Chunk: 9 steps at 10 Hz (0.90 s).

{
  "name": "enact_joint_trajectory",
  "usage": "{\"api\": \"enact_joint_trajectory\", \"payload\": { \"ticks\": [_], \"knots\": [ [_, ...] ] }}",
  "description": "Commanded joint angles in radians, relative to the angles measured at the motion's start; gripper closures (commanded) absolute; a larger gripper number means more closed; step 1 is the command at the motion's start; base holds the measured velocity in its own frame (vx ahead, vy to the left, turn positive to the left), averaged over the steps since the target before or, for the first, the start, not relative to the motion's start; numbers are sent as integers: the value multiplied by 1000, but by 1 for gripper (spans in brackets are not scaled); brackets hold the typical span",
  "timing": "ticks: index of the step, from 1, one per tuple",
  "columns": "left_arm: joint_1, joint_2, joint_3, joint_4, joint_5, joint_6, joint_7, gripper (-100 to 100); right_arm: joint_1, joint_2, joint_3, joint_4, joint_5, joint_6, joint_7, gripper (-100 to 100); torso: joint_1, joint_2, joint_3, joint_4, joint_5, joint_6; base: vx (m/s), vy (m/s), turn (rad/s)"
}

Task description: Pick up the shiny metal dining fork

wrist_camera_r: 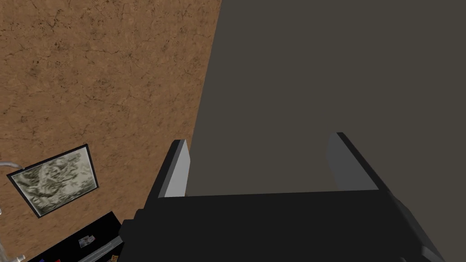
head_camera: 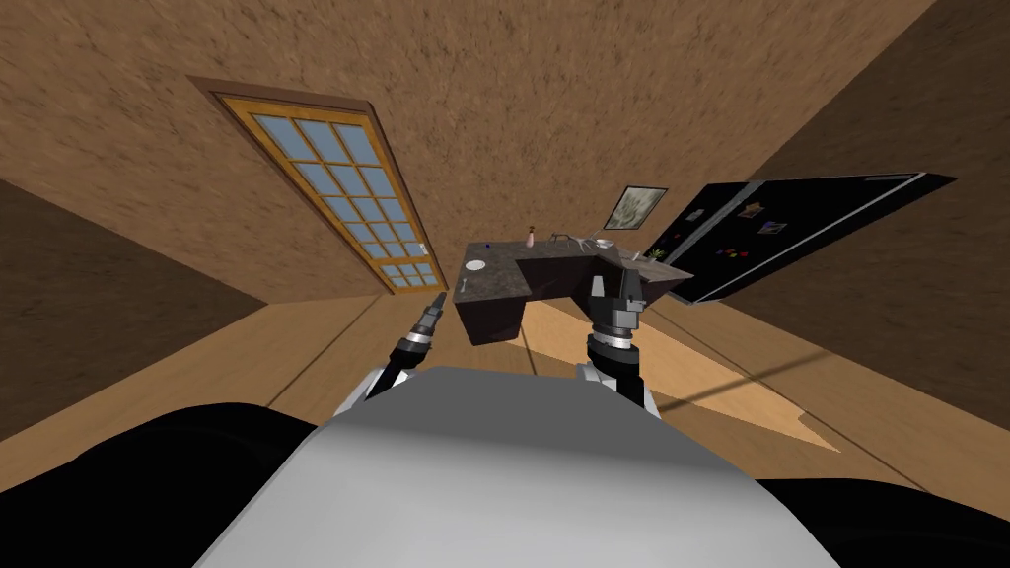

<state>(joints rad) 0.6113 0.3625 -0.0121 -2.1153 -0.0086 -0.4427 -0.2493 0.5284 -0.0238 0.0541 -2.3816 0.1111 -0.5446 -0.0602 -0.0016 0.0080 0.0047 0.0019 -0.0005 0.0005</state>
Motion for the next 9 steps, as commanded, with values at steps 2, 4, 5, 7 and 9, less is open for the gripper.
{"api": "enact_joint_trajectory", "payload": {
  "ticks": [2,4,5,7,9],
  "knots": [
    [36,74,9,26,-27,-9,-42,-100,0,0,0,0,0,0,0,0,0,0,0,0,0,-1,-105,-59,-224],
    [64,125,14,44,-46,-14,-70,-100,0,0,0,0,0,0,0,0,0,0,0,0,0,-1,-108,-71,-209],
    [64,145,14,44,-46,-14,-70,-100,0,0,0,0,0,0,0,0,-1,0,0,0,0,0,-88,-65,-144],
    [92,199,18,62,-66,-19,-99,-100,0,0,0,0,0,0,0,0,-1,0,0,0,0,0,-87,-69,-233],
    [121,253,21,81,-87,-24,-130,-100,0,0,0,0,0,0,0,0,0,0,0,0,0,-1,-86,-60,-224]
  ]
}}
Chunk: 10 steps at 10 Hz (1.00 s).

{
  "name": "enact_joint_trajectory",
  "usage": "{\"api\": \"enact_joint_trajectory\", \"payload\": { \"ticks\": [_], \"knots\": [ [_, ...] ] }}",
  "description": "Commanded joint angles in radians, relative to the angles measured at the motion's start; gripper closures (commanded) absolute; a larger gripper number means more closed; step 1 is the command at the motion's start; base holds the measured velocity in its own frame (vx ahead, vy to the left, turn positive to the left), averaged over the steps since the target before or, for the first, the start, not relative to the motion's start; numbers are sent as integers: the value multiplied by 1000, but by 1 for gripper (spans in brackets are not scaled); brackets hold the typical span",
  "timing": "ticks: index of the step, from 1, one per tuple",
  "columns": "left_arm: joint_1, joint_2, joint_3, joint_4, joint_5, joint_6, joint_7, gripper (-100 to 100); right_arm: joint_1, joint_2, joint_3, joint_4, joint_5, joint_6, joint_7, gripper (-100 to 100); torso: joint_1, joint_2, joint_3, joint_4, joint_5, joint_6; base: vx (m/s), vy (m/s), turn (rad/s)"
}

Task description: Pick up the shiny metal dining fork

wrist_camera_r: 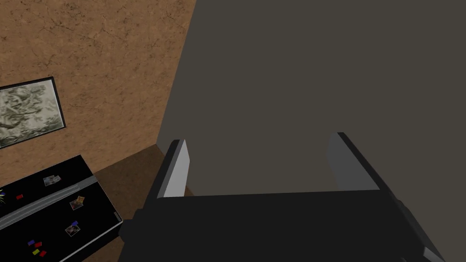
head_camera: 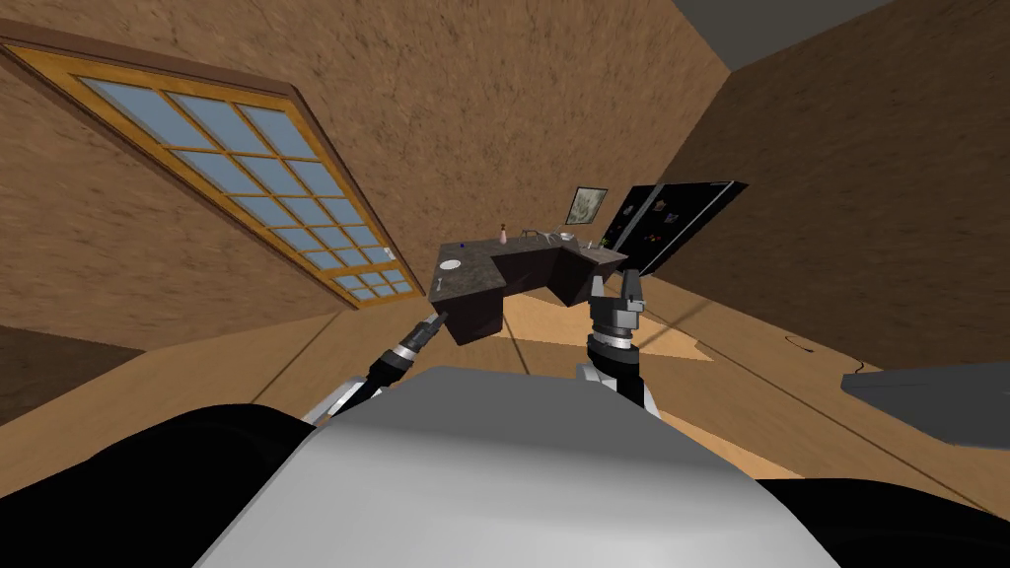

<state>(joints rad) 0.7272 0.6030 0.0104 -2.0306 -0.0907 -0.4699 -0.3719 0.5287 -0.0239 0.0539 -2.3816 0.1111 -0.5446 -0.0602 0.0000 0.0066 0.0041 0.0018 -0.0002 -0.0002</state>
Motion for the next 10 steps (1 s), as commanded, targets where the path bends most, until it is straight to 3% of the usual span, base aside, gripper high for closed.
{"api": "enact_joint_trajectory", "payload": {
  "ticks": [1,2,5,6,7,8,9,10],
  "knots": [
    [35,50,0,16,-25,0,-39,-100,0,0,0,0,0,0,0,0,0,0,0,0,0,0,-65,-55,-364],
    [35,66,0,16,-25,0,-39,-100,0,0,0,0,0,0,0,0,0,-1,0,0,0,1,-55,-45,-167],
    [98,156,2,54,-67,-7,-104,-100,0,0,0,0,0,0,0,0,1,-2,-1,0,0,0,-51,-51,-272],
    [98,172,2,54,-67,-7,-104,-100,0,0,0,0,0,0,0,0,1,-2,-1,0,0,0,-45,-38,-190],
    [129,206,2,72,-88,-9,-138,-100,0,0,0,0,0,0,0,0,2,-2,-1,0,0,0,-45,-37,-348],
    [129,226,2,72,-88,-9,-138,-100,0,0,0,0,0,0,0,0,2,-2,-1,0,0,0,-33,-31,-185],
    [161,262,1,90,-109,-12,-172,-100,0,0,0,0,0,0,0,0,2,-3,-1,-1,1,-1,-29,-42,-380],
    [161,281,1,90,-109,-12,-172,-100,0,0,0,0,0,0,0,0,2,-3,-2,-1,0,0,-19,-32,-163]
  ]
}}
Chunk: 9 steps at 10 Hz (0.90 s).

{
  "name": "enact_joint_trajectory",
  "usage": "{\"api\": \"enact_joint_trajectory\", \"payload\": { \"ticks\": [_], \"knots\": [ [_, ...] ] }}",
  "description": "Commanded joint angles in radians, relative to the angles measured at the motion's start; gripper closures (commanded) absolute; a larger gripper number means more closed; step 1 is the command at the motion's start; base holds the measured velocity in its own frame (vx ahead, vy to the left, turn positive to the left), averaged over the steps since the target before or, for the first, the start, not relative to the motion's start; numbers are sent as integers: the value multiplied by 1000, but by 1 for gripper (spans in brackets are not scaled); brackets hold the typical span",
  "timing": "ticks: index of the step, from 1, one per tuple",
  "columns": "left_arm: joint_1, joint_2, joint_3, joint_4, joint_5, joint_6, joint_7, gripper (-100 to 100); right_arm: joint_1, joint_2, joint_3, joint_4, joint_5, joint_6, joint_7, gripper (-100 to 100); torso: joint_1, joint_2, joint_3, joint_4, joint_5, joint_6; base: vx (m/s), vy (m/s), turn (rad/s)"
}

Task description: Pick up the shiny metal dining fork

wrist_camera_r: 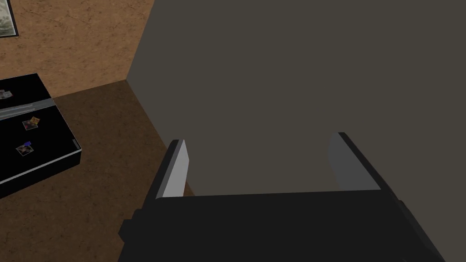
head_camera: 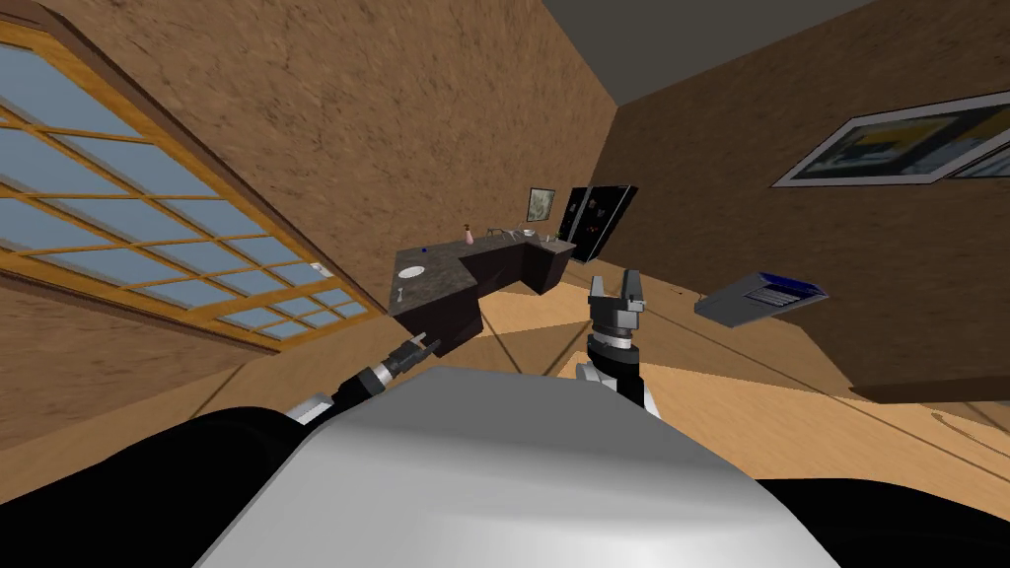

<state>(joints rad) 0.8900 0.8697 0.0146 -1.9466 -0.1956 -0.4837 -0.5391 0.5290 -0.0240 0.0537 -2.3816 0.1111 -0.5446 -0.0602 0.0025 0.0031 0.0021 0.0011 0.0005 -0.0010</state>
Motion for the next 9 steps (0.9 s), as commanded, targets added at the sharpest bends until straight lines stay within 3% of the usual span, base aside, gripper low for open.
{"api": "enact_joint_trajectory", "payload": {
  "ticks": [1,4,5,6,7,8,9],
  "knots": [
    [31,50,-6,24,-24,-1,-40,-100,0,0,0,0,0,0,0,0,0,0,0,0,0,0,-13,-44,-294],
    [63,127,-9,42,-45,-5,-76,-100,0,0,0,0,0,0,0,0,1,-1,0,0,0,1,-11,-14,-249],
    [96,160,-14,59,-65,-9,-112,-100,0,0,0,0,0,0,0,0,2,-1,0,0,0,0,-5,-4,-311],
    [96,184,-14,59,-65,-9,-112,-100,0,0,0,0,0,0,0,0,2,-1,-1,0,0,1,-3,5,-182],
    [130,219,-20,77,-84,-14,-148,-100,0,0,0,0,0,0,0,0,3,-1,-1,0,1,0,2,6,-367],
    [130,241,-20,77,-84,-14,-148,-100,0,0,0,0,0,0,0,0,3,-2,-1,0,1,1,1,17,-166],
    [163,277,-28,94,-104,-21,-185,-100,0,0,0,0,0,0,0,0,4,-2,-1,0,1,0,5,18,-296]
  ]
}}
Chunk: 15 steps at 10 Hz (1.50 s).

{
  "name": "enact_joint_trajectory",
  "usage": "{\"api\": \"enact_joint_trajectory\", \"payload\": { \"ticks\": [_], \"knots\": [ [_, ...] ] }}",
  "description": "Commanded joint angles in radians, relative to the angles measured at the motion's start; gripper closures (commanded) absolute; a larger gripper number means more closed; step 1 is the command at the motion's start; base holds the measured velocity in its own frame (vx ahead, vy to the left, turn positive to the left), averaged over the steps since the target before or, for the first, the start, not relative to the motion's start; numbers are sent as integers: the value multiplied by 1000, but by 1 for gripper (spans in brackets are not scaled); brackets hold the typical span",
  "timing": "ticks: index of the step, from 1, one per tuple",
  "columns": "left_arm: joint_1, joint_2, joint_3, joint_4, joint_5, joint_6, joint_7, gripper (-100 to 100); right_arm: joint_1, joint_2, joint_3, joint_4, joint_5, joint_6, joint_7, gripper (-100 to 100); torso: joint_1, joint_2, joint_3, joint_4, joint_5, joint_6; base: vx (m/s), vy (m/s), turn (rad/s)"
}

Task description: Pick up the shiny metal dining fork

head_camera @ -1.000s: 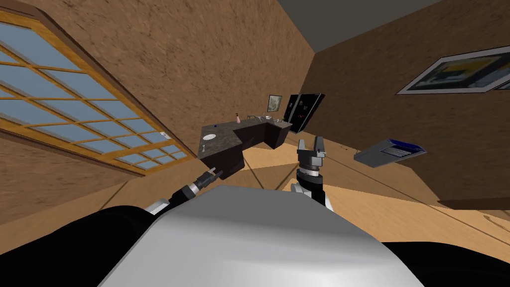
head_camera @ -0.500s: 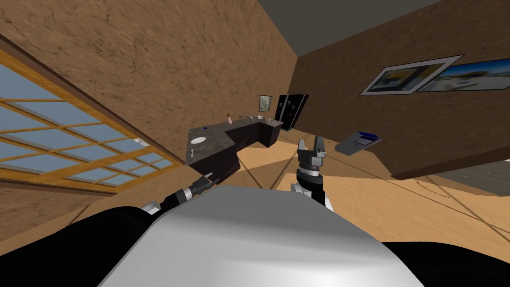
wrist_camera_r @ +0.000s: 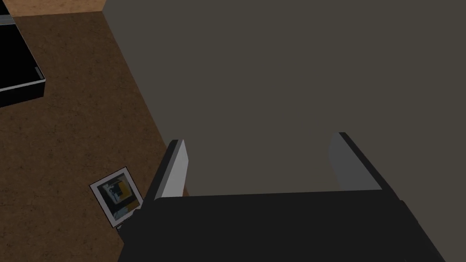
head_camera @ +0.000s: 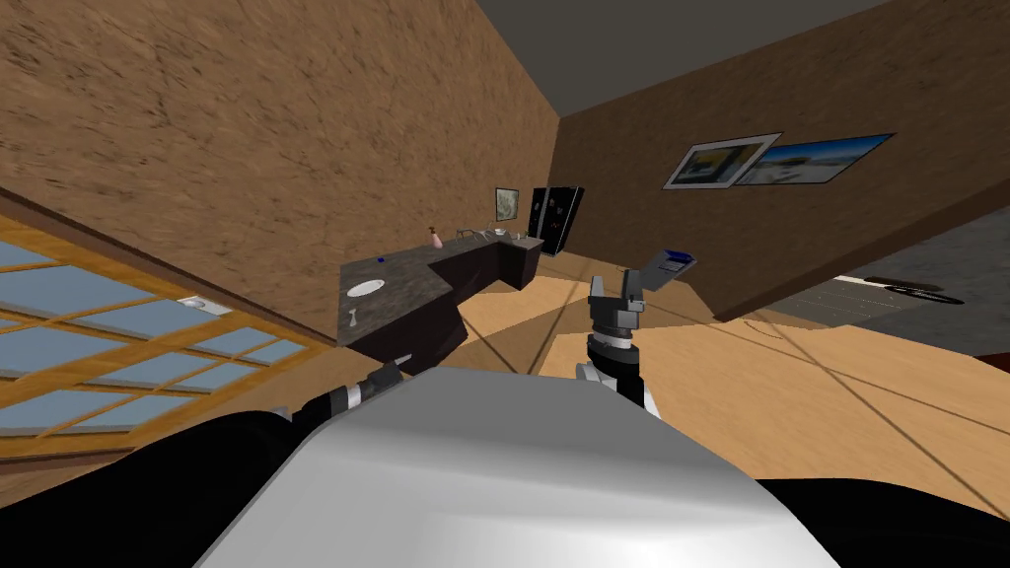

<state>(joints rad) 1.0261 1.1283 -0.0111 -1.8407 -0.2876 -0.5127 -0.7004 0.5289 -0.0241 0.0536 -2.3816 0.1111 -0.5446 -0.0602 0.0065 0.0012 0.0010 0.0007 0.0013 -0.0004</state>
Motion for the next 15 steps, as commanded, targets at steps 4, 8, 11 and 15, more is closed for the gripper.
{"api": "enact_joint_trajectory", "payload": {
  "ticks": [4,8,11,15],
  "knots": [
    [93,135,-21,22,-49,-7,-96,-100,0,0,0,0,0,0,0,0,1,0,0,0,0,-1,7,35,-260],
    [159,250,-45,54,-83,-25,-168,-100,0,0,0,0,0,0,0,0,2,0,0,0,1,-1,3,52,-224],
    [190,332,-59,69,-99,-35,-203,-100,0,0,0,0,0,0,0,0,4,-1,-1,0,1,-1,6,70,-213],
    [250,446,-87,97,-128,-54,-269,-100,0,0,0,0,0,0,0,0,5,-1,0,0,1,-1,-3,86,-202]
  ]
}}
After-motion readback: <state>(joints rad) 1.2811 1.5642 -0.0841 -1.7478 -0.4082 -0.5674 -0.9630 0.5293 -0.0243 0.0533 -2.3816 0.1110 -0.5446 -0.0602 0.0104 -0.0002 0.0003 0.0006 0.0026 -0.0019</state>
